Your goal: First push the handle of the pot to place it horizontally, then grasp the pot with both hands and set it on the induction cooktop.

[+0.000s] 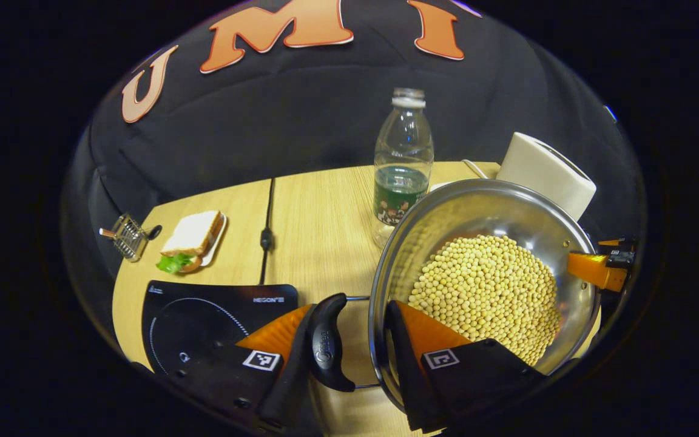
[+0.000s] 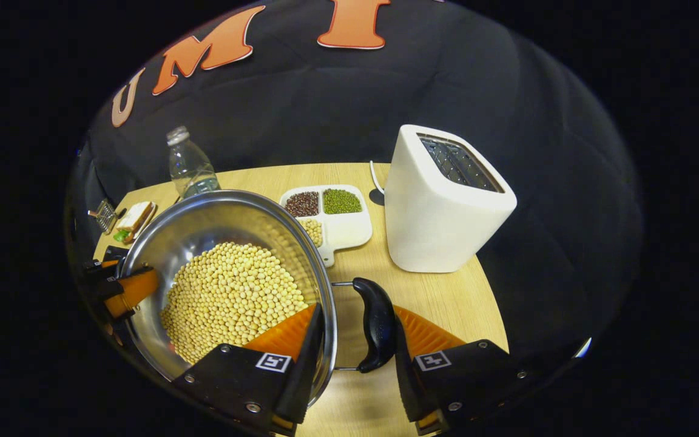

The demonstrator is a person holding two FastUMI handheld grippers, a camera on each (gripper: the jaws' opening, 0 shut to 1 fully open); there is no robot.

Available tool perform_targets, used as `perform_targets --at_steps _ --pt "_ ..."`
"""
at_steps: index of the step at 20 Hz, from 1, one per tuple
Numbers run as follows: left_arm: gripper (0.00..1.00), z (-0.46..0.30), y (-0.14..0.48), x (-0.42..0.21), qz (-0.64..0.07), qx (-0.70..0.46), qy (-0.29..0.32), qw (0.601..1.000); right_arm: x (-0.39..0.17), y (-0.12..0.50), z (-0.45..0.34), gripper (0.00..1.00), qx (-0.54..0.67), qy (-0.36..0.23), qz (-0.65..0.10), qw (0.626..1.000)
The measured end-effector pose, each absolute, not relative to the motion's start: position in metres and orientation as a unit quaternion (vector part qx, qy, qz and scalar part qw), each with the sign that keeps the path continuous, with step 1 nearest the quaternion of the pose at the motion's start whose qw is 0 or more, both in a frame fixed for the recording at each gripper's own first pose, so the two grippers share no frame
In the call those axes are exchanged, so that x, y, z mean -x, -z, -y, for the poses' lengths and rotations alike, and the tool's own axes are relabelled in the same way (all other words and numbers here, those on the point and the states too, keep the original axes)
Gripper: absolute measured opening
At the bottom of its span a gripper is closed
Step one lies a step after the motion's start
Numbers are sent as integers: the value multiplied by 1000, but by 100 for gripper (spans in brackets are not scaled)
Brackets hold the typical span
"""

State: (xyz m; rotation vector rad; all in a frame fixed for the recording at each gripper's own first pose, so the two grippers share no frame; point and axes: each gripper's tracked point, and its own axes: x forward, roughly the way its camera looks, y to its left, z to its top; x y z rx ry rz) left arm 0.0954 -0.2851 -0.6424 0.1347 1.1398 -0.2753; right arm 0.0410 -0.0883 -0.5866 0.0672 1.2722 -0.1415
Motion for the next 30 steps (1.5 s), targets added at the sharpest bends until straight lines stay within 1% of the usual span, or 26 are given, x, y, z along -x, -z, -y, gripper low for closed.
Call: perform_targets --at_steps 1,2,3,6,9,11,12,13,16,18,19,21,22,23,24,27,28,29,30 --pt "71 277 631 -95 -532 -64 127 835 -40 590 87 60 -28 63 -590 805" --pt "69 270 621 -94 -528 -64 126 838 -41 589 89 60 -25 60 -584 809" --pt "71 261 612 -91 -526 -62 124 839 -41 588 89 60 -19 57 -581 812" --pt "71 232 585 -83 -524 -51 120 842 -45 586 89 60 -11 45 -572 819" --pt "71 188 552 -82 -506 -51 107 854 -46 591 88 59 -16 28 -559 829" --pt "71 155 529 -77 -497 -54 93 861 -46 595 90 59 -16 11 -550 835" --pt "67 134 519 -75 -495 -57 84 863 -47 597 90 59 -18 3 -547 837" --pt "71 117 512 -75 -492 -59 76 865 -50 600 89 60 -20 -6 -544 839" --pt "71 65 485 -72 -485 -64 47 871 -55 617 89 59 -20 -33 -533 845" --pt "71 35 476 -69 -485 -66 28 871 -57 624 92 60 -22 -51 -531 846" --pt "67 21 472 -69 -485 -67 20 872 -58 626 92 60 -25 -58 -530 845" --pt "67 -1 465 -67 -483 -70 5 873 -61 628 95 59 -24 -72 -528 846" --pt "75 -12 463 -66 -483 -71 0 872 -63 628 96 59 -23 -77 -529 845" --pt "67 -22 462 -65 -485 -70 -6 872 -64 626 95 60 -22 -82 -528 845" --pt "71 -31 462 -64 -486 -70 -9 871 -65 628 96 60 -21 -87 -529 844" --pt "71 -55 459 -61 -484 -78 -18 871 -68 626 97 60 -20 -100 -527 843" --pt "67 -60 459 -62 -486 -80 -21 870 -69 626 99 60 -21 -104 -529 842" --pt "71 -65 459 -62 -487 -80 -24 870 -68 624 99 60 -24 -107 -531 840" --pt "71 -71 461 -64 -486 -81 -27 870 -69 623 101 60 -25 -110 -531 840"
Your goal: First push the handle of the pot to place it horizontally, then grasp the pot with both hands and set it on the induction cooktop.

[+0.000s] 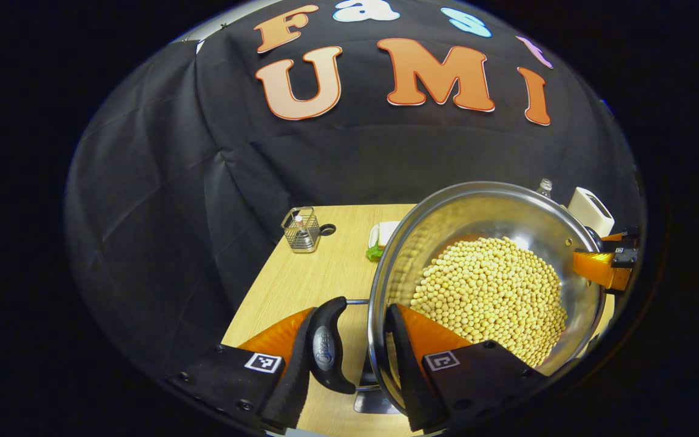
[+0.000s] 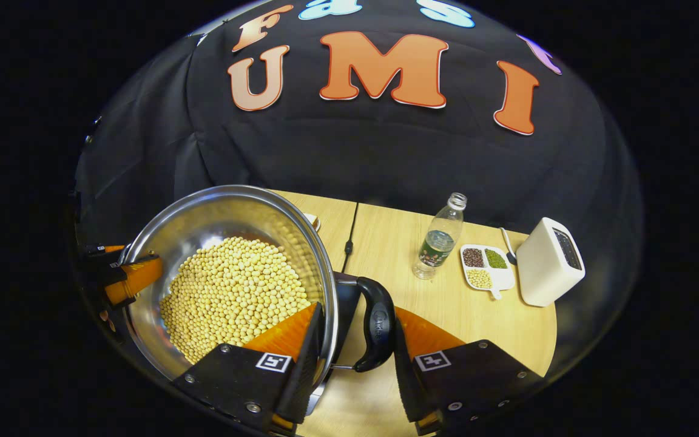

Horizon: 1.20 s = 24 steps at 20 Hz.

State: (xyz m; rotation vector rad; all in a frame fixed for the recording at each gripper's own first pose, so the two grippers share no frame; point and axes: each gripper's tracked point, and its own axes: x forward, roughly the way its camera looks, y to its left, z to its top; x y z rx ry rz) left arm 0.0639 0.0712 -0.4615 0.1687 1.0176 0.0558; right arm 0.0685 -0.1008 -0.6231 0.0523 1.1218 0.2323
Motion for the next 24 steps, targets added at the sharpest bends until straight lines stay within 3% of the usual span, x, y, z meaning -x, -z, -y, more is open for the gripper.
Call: perform_targets --at_steps 4,5,6,7,9,17,20,21,22,24 --pt "71 -84 475 -68 -488 -78 -27 869 -69 623 100 60 -25 -113 -532 839" --pt "67 -85 482 -68 -491 -75 -27 868 -68 624 99 55 -26 -112 -535 837" --pt "67 -86 487 -68 -494 -73 -27 866 -68 623 101 59 -24 -111 -536 837" --pt "75 -85 492 -68 -497 -69 -27 865 -68 623 102 60 -25 -109 -537 836" --pt "67 -85 500 -69 -498 -63 -27 864 -66 622 102 60 -28 -108 -540 835" --pt "74 -77 546 -66 -522 -55 -17 851 -66 620 101 60 -39 -104 -562 819" --pt "71 -76 565 -65 -532 -58 -20 845 -66 622 98 60 -44 -104 -577 809" --pt "68 -76 572 -66 -535 -57 -21 843 -67 618 100 64 -44 -105 -578 808" --pt "68 -74 576 -67 -536 -55 -21 842 -68 617 101 55 -45 -104 -578 808" --pt "68 -73 582 -67 -540 -53 -21 840 -66 619 100 60 -45 -104 -581 806"
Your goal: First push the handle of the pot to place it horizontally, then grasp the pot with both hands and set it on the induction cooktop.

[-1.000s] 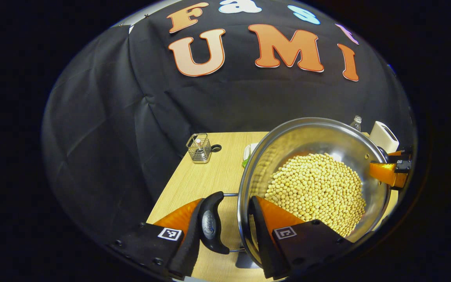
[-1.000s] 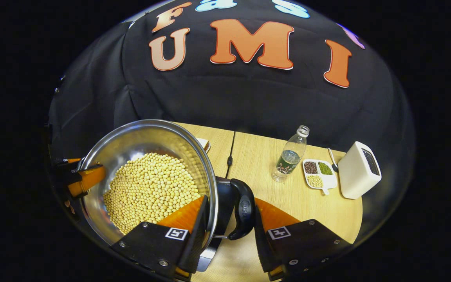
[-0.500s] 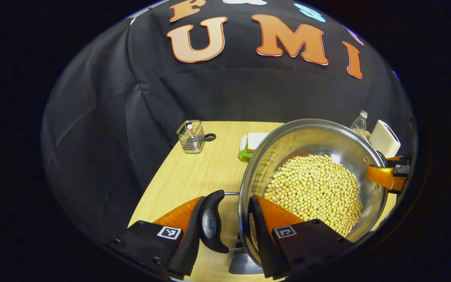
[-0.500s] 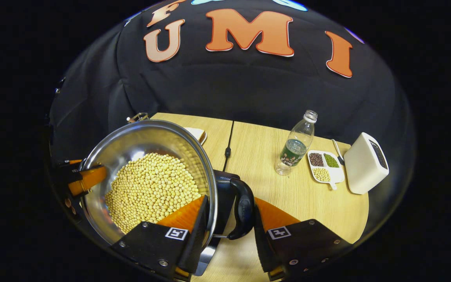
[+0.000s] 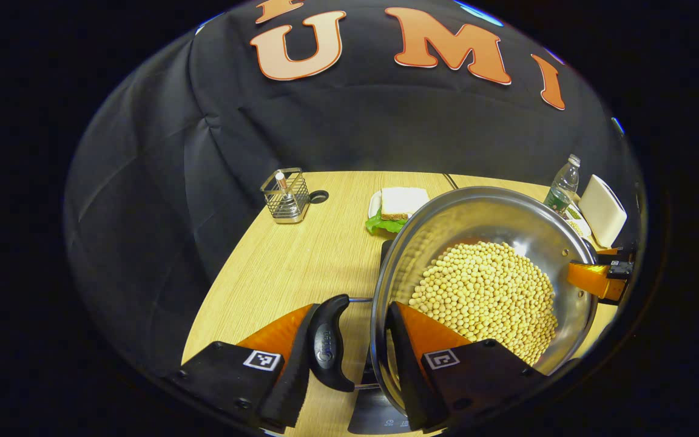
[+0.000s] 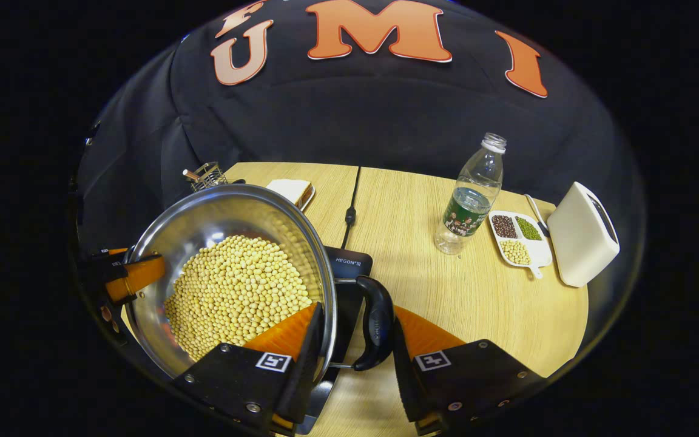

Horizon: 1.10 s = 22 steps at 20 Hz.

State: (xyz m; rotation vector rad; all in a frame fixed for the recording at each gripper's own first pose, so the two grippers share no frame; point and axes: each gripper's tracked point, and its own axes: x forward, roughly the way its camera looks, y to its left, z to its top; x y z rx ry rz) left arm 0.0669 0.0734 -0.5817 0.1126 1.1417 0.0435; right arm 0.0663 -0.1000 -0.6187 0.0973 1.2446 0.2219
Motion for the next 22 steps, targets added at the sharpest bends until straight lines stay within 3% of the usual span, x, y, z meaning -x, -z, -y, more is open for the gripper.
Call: perform_targets --at_steps 11,15,18,22 --pt "71 -73 609 -75 -557 -56 -24 828 -75 614 103 60 -41 -96 -601 792" --pt "75 -77 617 -75 -556 -43 -38 829 -72 613 95 68 -24 -91 -596 797" --pt "82 -77 610 -78 -549 -33 -53 833 -67 608 94 83 -24 -107 -595 796" --pt "87 -74 581 -83 -516 -18 -60 854 -66 587 106 92 -45 -101 -590 800"
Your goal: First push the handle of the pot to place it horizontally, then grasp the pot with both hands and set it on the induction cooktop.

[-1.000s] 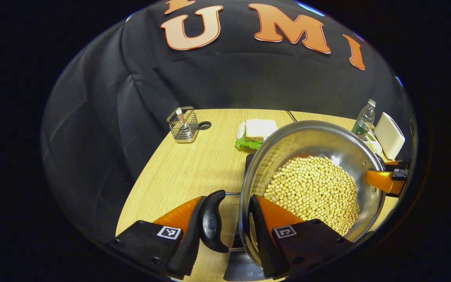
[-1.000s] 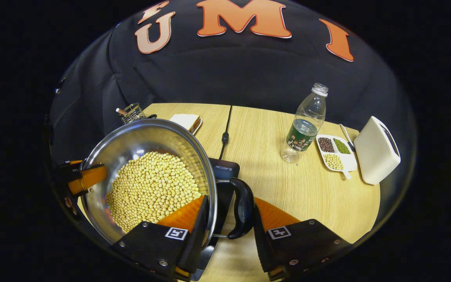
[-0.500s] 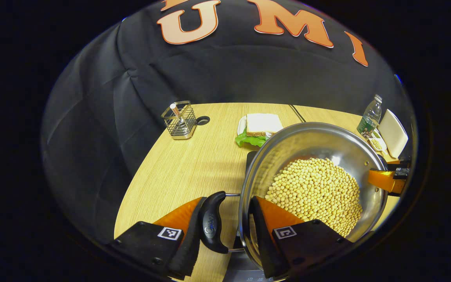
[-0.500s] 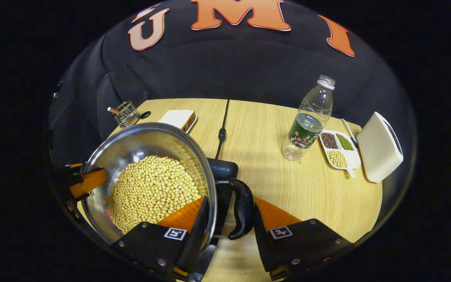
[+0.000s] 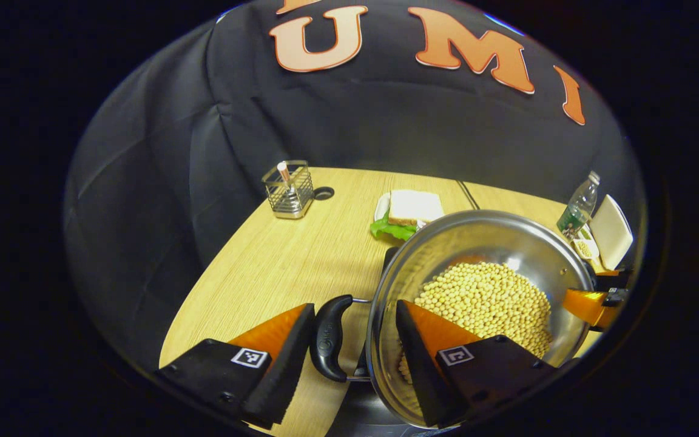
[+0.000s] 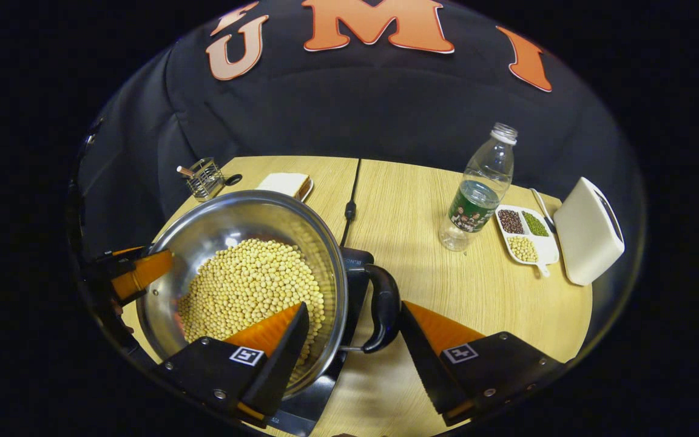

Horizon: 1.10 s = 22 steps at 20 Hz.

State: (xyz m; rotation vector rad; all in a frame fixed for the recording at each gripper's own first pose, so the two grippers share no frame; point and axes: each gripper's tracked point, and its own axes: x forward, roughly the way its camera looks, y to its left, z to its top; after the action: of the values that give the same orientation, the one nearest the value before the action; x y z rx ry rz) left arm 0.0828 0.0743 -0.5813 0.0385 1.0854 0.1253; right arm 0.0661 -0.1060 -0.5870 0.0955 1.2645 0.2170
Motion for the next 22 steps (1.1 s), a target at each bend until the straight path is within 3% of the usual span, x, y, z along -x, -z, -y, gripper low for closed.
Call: perform_targets --at_steps 8,10,13,21,22 --pt "89 -37 422 -105 -370 -36 -44 927 -89 475 153 94 -50 -76 -458 884" --pt "94 -22 366 -110 -316 -34 -41 947 -90 437 178 94 -42 -67 -413 907" --pt "89 -7 282 -107 -234 -29 -38 971 -96 355 224 94 -34 -48 -323 944" --pt "93 22 109 -39 -82 -18 -14 996 -63 206 316 94 -39 -27 -187 981" --pt "93 26 95 -28 -73 -16 -6 997 -59 193 326 99 -37 -23 -172 984"
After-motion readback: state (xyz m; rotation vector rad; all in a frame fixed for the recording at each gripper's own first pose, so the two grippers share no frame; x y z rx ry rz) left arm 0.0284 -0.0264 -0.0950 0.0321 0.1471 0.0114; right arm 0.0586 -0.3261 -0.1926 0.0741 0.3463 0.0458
